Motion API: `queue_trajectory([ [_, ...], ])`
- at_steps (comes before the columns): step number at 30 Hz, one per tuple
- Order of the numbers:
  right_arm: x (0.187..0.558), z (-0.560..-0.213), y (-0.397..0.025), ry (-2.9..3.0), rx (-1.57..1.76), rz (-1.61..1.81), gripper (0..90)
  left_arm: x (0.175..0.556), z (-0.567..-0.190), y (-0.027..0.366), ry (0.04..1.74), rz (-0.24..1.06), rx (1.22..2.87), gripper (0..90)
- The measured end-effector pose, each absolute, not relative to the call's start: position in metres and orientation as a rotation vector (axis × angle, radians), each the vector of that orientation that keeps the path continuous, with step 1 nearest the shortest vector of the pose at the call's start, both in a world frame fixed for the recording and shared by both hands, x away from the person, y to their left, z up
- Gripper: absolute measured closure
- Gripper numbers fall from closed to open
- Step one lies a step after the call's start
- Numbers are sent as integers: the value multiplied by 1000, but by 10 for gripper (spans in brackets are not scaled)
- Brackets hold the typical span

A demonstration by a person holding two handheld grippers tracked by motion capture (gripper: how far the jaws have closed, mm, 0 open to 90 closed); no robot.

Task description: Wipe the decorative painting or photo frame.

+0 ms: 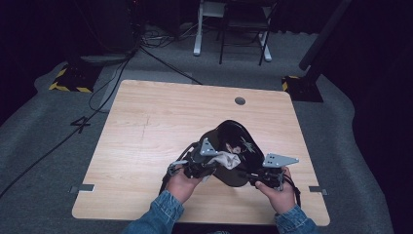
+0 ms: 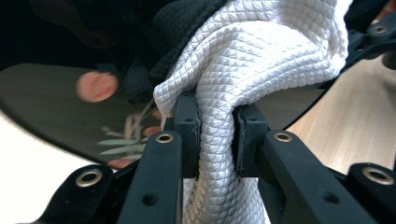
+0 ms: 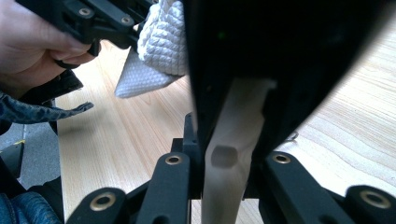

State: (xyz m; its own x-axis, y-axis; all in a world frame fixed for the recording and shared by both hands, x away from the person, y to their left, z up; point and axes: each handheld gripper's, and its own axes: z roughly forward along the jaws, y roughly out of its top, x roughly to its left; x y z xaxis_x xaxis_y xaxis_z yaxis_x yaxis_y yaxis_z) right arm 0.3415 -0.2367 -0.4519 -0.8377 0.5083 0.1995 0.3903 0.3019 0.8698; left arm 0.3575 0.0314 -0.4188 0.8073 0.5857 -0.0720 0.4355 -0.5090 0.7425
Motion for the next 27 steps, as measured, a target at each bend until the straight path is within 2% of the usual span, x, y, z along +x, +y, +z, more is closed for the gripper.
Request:
queue_trajectory([
  [19,341,-452,-237,2447,840,1579,784,377,-421,73,915,327,2117,755],
  [27,341,-452,-237,2447,841,1578,786,373,-421,68,904,311,2127,756],
])
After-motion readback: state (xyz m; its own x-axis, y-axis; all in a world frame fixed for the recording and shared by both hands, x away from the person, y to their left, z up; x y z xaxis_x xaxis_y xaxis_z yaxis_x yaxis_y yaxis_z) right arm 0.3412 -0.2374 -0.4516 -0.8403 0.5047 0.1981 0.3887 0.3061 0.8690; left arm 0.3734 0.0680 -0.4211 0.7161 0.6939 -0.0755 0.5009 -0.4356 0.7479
